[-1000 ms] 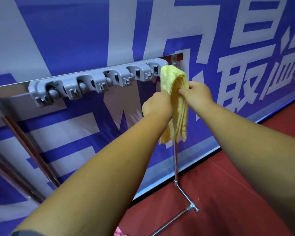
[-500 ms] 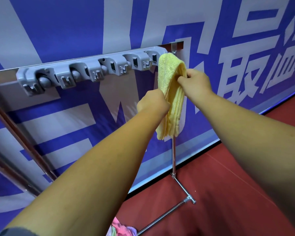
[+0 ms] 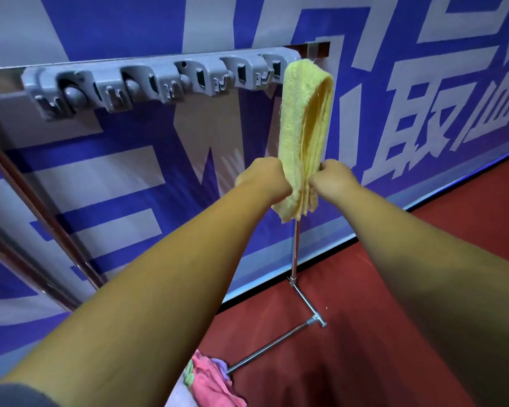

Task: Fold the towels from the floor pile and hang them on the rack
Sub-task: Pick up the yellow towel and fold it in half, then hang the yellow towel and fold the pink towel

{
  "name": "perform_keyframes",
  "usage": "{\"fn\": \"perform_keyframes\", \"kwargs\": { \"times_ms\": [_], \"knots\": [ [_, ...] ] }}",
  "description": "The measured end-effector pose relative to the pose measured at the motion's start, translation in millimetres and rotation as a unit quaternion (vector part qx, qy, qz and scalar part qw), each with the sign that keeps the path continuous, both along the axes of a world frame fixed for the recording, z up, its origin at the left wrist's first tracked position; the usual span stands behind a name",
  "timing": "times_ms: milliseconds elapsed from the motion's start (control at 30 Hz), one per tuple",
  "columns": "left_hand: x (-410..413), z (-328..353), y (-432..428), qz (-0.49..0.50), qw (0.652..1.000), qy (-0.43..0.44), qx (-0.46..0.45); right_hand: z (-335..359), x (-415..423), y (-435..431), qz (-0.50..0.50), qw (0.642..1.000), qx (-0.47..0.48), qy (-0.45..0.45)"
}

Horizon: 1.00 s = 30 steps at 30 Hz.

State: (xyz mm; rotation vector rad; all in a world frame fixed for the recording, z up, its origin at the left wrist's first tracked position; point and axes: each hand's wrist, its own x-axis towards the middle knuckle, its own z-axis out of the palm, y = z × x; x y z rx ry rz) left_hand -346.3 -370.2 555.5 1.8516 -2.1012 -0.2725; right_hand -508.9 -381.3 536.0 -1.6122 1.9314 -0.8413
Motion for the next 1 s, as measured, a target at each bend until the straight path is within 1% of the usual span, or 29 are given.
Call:
{"fn": "perform_keyframes", "kwargs": {
  "times_ms": [67,133,267,400,467,567,667,800,900,933,967,1000],
  "knots": [
    [15.8,-18.2,11.3,-0.001,0.999,0.004,0.032,-25.1,6.0,9.5,0.004,0.997,0.076,0.008],
    [34.6,-37.5,26.3,0.003,0.998,0.011,0.068,-49.6,20.1,23.9,0.005,0.992,0.124,-0.010],
    [78.3,-81.5,62.9,0.024,0.990,0.042,0.129,-87.6,61.5,52.8,0.017,0.987,0.152,-0.051],
    [130.1,-122.9,107.0,0.053,0.979,0.094,0.175,-118.8,121.0,72.4,0.110,0.975,0.186,-0.043],
    [158.9,-143.4,130.5,0.072,0.971,0.121,0.194,-130.4,157.8,94.0,0.124,0.975,0.178,-0.051],
    [204.7,-178.9,168.0,0.102,0.959,0.143,0.221,-152.1,212.7,128.9,0.158,0.966,0.191,-0.074],
    [248.6,-222.1,209.0,0.141,0.946,0.162,0.242,-193.5,260.4,156.8,0.183,0.951,0.234,-0.080],
    [300.3,-287.1,259.4,0.207,0.914,0.194,0.289,-258.5,311.2,194.1,0.204,0.934,0.286,-0.063],
    [324.6,-337.3,288.5,0.251,0.886,0.207,0.330,-331.4,333.1,211.4,0.201,0.909,0.363,-0.045],
    [328.4,-354.3,297.1,0.257,0.876,0.210,0.350,-398.8,334.5,199.4,0.187,0.902,0.388,-0.038],
    [330.9,-372.3,305.2,0.259,0.865,0.212,0.374,-452.8,333.9,196.3,0.170,0.904,0.391,-0.030],
    [331.0,-389.2,314.4,0.260,0.857,0.211,0.392,-488.7,333.0,199.6,0.159,0.905,0.394,-0.019]
  ]
}}
